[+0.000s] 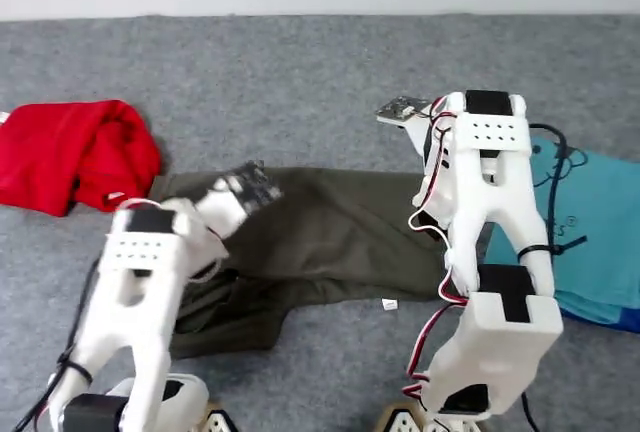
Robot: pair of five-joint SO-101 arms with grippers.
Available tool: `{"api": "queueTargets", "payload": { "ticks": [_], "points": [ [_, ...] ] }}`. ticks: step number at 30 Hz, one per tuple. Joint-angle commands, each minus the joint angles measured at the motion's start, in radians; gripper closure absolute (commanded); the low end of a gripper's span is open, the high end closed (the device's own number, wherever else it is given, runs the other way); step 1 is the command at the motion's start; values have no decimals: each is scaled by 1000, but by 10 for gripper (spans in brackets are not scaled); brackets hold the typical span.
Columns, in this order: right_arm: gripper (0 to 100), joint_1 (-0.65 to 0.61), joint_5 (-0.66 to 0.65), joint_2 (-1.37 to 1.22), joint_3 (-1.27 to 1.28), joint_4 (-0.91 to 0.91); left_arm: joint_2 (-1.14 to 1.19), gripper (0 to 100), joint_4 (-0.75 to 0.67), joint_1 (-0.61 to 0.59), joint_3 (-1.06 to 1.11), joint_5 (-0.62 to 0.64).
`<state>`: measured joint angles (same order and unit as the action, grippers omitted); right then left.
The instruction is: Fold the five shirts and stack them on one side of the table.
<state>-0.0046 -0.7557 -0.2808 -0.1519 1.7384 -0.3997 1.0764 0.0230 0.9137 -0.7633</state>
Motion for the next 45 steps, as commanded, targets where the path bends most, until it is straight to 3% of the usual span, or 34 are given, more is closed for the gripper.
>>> {"api": "queueTargets", "payload": {
  "ticks": [1, 11, 15, 17, 22, 26, 31, 36, 40, 45],
  "points": [
    [987, 39, 12, 8, -48, 1, -28, 986, -37, 75, 58, 14],
    [987, 116, 11, 8, -48, 2, -37, 986, 308, 404, -15, -29],
    [987, 114, 11, 8, -48, 2, -38, 986, 365, 414, -105, -26],
    [987, 111, 11, 8, -48, 2, -38, 986, 387, 365, -170, -26],
    [987, 110, 11, 10, -48, 2, -28, 986, 344, 181, -297, -23],
    [987, 108, 12, 8, -48, 2, -26, 985, 239, 143, -228, -23],
    [987, 108, 12, 8, -48, 2, -26, 985, 107, 224, -33, -23],
    [987, 110, 12, 10, -48, 4, -26, 985, 72, 330, 97, -23],
    [987, 110, 12, 10, -48, 16, -31, 985, 104, 379, 125, -21],
    [987, 111, 12, 10, -48, 18, -38, 985, 244, 482, 73, -23]
  ]
}}
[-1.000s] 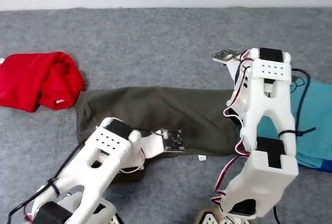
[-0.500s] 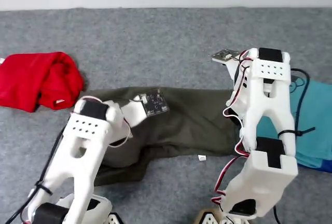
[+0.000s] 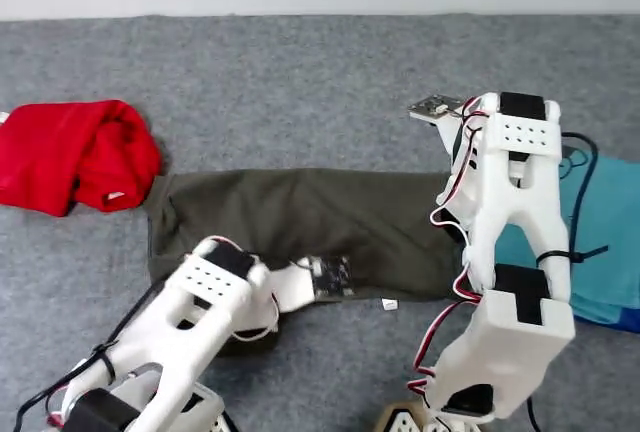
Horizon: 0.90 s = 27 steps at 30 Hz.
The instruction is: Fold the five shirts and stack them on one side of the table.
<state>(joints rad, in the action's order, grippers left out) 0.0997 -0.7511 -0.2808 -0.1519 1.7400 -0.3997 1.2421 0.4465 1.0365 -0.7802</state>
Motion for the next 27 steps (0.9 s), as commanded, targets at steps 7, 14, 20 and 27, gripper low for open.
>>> {"api": "queueTargets", "payload": {
  "ticks": [7, 14, 20, 27],
  "points": [
    [987, 5, 8, 10, -48, 16, -38, 985, 233, 66, -226, -6],
    [987, 5, 8, 10, -48, 16, -28, 985, 78, -98, -234, -5],
    [987, 5, 8, 10, -48, 16, -28, 985, -147, -100, -13, 38],
    [987, 5, 8, 10, -48, 15, -37, 985, -52, 41, 27, 54]
  ]
}}
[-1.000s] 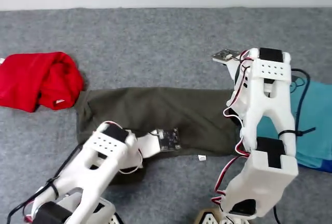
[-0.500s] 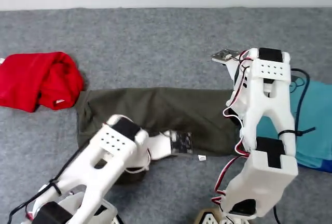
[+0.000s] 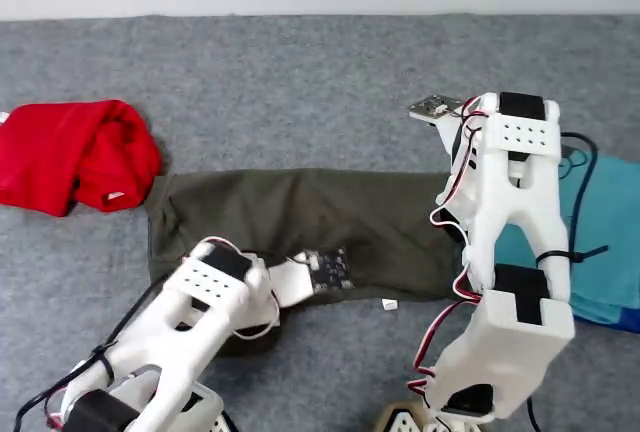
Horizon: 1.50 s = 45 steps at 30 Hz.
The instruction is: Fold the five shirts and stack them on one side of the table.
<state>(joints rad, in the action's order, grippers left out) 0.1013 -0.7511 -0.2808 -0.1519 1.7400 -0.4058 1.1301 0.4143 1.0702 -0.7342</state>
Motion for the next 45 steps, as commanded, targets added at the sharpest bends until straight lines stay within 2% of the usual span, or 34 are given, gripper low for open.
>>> {"api": "queueTargets", "payload": {
  "ticks": [1, 5, 12, 14, 19, 24, 28, 32, 39, 41, 45],
  "points": [
    [987, 4, 8, 10, -48, 15, -31, 985, 84, 103, -7, 8],
    [987, 4, 8, 10, -48, 16, -32, 985, 184, 172, -41, 9],
    [987, 4, 8, 12, -48, 16, -32, 985, 333, 164, -189, 11],
    [987, 4, 8, 15, -49, 27, -32, 985, 365, 115, -245, 11],
    [988, -30, 8, 94, -48, 51, -32, 985, 431, -121, -407, 11],
    [988, -117, 12, 185, -44, 53, -32, 985, 453, -399, -513, 11],
    [984, -226, 103, 208, -44, 53, -32, 985, 466, -601, -527, 12],
    [984, -406, 163, 206, -41, 50, -32, 985, 460, -856, -529, 12],
    [978, -817, 259, 125, -35, 51, -31, 985, 402, -1250, -527, 11],
    [931, -932, 262, 74, -31, 50, -31, 985, 393, -1326, -527, 11],
    [764, -1122, 269, -24, -43, 16, -29, 985, 390, -1436, -522, 6]
  ]
}}
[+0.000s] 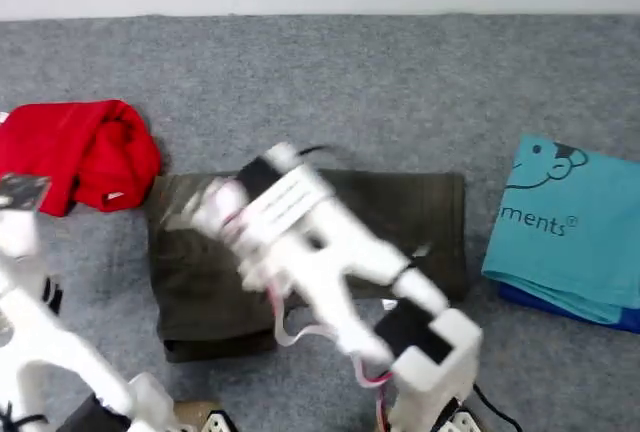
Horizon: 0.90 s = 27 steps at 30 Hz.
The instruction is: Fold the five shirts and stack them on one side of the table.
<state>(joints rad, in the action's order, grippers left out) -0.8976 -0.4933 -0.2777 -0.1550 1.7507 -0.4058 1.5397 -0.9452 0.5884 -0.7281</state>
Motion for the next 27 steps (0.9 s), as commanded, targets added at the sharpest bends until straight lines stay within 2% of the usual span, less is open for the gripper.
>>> {"api": "queueTargets", "payload": {
  "ticks": [1, 5, 14, 24, 27],
  "points": [
    [740, -159, 11, -45, -40, -8, -29, 985, -20, -101, -45, 0],
    [729, -259, 5, -119, -77, -33, -29, 985, -21, -178, -47, -55],
    [728, -366, 5, -308, -299, -38, -29, 985, -80, -324, -44, -175],
    [735, -344, 9, -595, -456, -38, -31, 985, -78, -333, -45, -193],
    [809, -326, 5, -657, -479, -38, -31, 985, -78, -333, -45, -193]
  ]
}}
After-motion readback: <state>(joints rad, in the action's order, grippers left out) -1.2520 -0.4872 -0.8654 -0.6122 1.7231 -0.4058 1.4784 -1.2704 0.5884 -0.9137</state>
